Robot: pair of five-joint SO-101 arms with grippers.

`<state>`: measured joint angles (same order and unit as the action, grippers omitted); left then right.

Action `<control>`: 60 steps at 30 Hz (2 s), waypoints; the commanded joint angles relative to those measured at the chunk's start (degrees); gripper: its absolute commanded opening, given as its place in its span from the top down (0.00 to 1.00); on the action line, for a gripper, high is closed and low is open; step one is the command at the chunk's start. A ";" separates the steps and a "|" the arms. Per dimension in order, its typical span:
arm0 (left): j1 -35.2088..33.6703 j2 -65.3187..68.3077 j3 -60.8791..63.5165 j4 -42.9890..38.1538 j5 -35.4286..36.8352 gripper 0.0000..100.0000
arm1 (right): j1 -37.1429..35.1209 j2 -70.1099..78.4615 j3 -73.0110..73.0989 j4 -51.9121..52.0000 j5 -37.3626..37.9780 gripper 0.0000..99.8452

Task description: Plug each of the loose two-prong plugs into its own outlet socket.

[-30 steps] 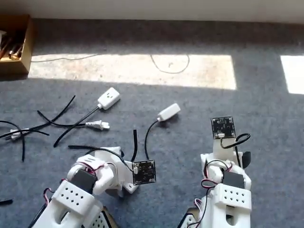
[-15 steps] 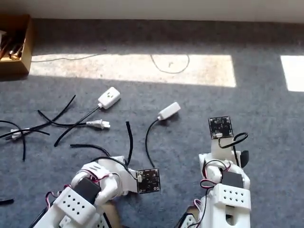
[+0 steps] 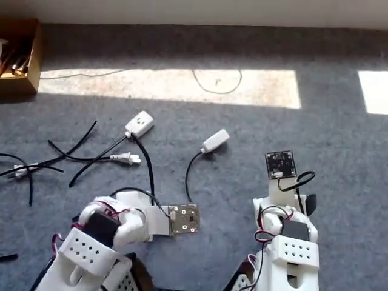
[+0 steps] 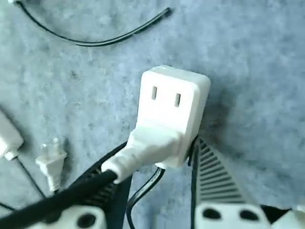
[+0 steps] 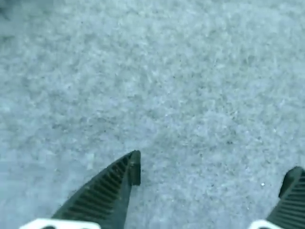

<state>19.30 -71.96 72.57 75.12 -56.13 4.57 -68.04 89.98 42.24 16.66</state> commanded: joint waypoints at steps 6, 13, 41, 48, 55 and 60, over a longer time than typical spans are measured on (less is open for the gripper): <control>-15.69 -0.57 -18.59 8.97 -7.65 1.00 | -0.40 -0.84 -0.22 -1.63 0.00 0.57; -28.44 -0.66 -19.30 5.27 -8.26 1.00 | -0.40 -0.84 -0.22 -1.63 0.00 0.57; -21.85 51.47 -37.32 -25.76 9.32 0.67 | -3.56 -0.84 -0.22 0.66 1.41 0.57; -16.75 76.97 -59.21 -19.25 9.41 0.67 | -3.65 -0.84 -0.22 0.66 1.41 0.57; -17.45 89.89 -72.48 -19.16 9.49 0.67 | -3.74 -0.84 -0.22 0.66 1.41 0.57; -17.36 95.69 -75.82 -18.81 9.14 0.74 | -3.74 -0.84 -0.22 0.66 1.41 0.57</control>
<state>1.63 22.81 -0.31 55.34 -47.16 1.41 -68.04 89.98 42.77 17.27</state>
